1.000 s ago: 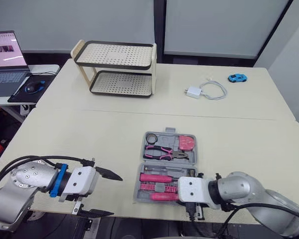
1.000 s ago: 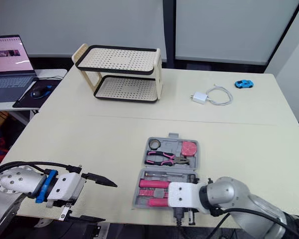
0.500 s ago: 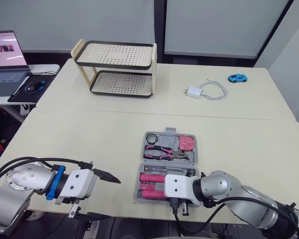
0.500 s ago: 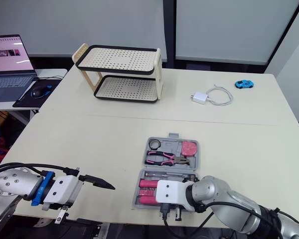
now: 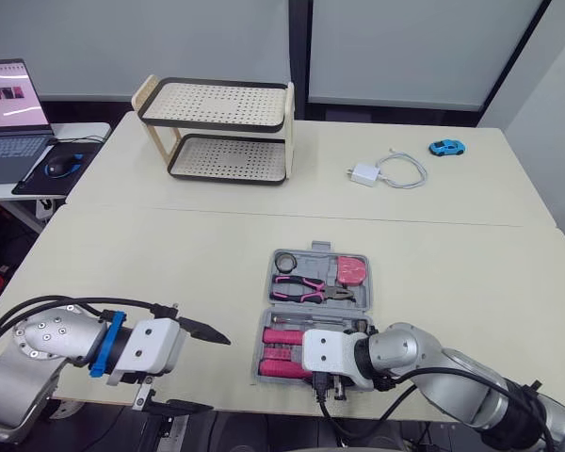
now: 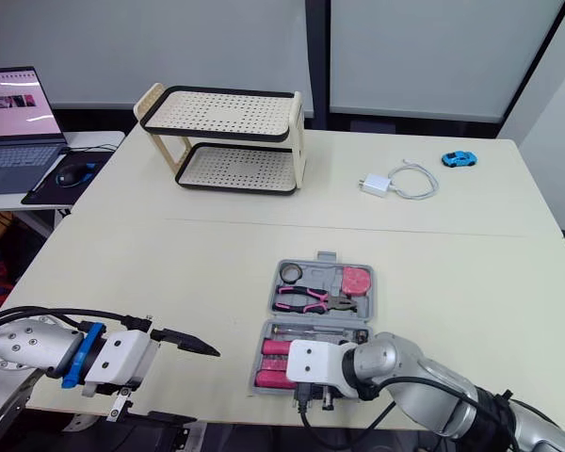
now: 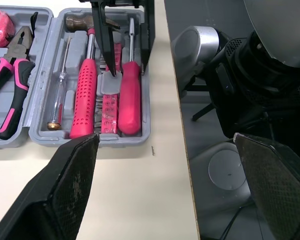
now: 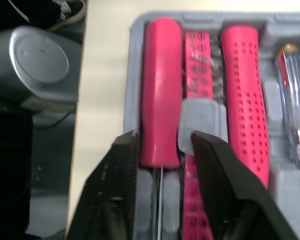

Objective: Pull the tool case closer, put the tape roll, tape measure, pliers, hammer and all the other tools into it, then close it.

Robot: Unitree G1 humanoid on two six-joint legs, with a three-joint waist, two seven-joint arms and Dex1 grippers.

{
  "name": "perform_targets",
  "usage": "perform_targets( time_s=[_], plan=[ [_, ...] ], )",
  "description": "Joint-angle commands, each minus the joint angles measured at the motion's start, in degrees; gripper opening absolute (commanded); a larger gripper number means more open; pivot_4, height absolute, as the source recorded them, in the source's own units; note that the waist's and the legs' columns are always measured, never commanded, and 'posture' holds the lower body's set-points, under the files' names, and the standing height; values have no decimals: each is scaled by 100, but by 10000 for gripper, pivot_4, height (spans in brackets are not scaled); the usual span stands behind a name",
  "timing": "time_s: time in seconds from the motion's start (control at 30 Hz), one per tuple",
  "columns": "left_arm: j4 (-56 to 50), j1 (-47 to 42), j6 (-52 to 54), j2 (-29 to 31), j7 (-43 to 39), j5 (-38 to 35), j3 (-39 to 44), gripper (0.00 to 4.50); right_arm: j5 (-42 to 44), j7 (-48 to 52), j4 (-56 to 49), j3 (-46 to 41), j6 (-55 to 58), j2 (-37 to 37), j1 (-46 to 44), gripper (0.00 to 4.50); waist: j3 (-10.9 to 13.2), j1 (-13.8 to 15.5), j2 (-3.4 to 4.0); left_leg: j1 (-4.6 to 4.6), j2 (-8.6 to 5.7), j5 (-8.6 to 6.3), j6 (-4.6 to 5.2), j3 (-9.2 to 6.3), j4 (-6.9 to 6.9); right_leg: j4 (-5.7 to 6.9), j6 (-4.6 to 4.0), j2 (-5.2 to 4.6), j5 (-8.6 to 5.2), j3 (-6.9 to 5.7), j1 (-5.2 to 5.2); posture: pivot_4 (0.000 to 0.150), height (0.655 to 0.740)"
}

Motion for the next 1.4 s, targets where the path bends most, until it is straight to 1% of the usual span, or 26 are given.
perform_targets(
  time_s=[0.03, 0.13, 0.2, 0.27, 0.47, 0.57, 1.17, 1.3, 1.4],
  plan=[
    [-124, -61, 26, -15, 34, -40, -28, 45000, 223, 172, -228, -293, -167, 4, -78, 27408, 0, 0, 0, 0, 0, 0, 0, 0, 0, 0, 0, 0, 0, 0, 0, 1500, 7350],
    [-121, -72, 34, -14, 57, -49, -40, 45000, 367, 160, -382, -421, -53, 148, -121, 27408, 0, 0, 0, 0, 0, 0, 0, -1, -1, 0, 0, 0, 0, -1, 1, 1500, 7350],
    [-119, -72, 34, -25, 74, -44, -48, 45000, 371, 119, -389, -427, -15, 192, -139, 23372, 0, 0, 0, 1, 0, 0, 0, -3, -1, 2, 0, 0, 0, -2, 0, 1500, 7350],
    [-133, -63, 48, -35, 92, -39, -55, 45000, 324, 143, -335, -328, -90, 124, -127, 20450, 0, -1, 0, 0, 0, 0, 0, -2, -2, 2, 0, 1, 0, -2, 0, 1500, 7350],
    [-162, -24, 70, -32, 123, -47, -37, 45000, 304, 149, -282, -203, -158, 30, -24, 7580, 0, -1, 0, 0, 0, 0, 0, -3, -2, 0, 0, 0, 0, -2, 0, 1500, 7350],
    [-194, 8, 87, -23, 145, -62, -25, 45000, 302, 146, -243, -260, -198, -63, 16, 124, 0, 0, -1, 0, 0, 0, 0, 0, -1, 0, 0, 0, 0, 0, 0, 1500, 7350],
    [-166, 92, 187, -87, 265, -111, 39, 45000, 207, 34, 355, -63, -95, -153, 398, 124, -6, 0, -5, 7, 0, 0, 0, -2, -1, 1, 0, 0, 0, -1, 4, 1500, 7350],
    [-64, 111, 336, -149, 394, -184, 120, 45000, 461, 259, 73, -298, -426, -137, 412, 124, -7, 0, -6, 9, 0, 0, 0, -1, -1, 1, 0, 1, 0, 0, 6, 1500, 7350],
    [49, 24, 792, -238, 654, -393, 260, 45000, 864, 500, -319, -727, -504, -167, 449, 124, -6, 0, -6, 6, 0, 0, 0, -2, 0, 2, 0, 0, 0, -1, 7, 1500, 7350]
  ],
)
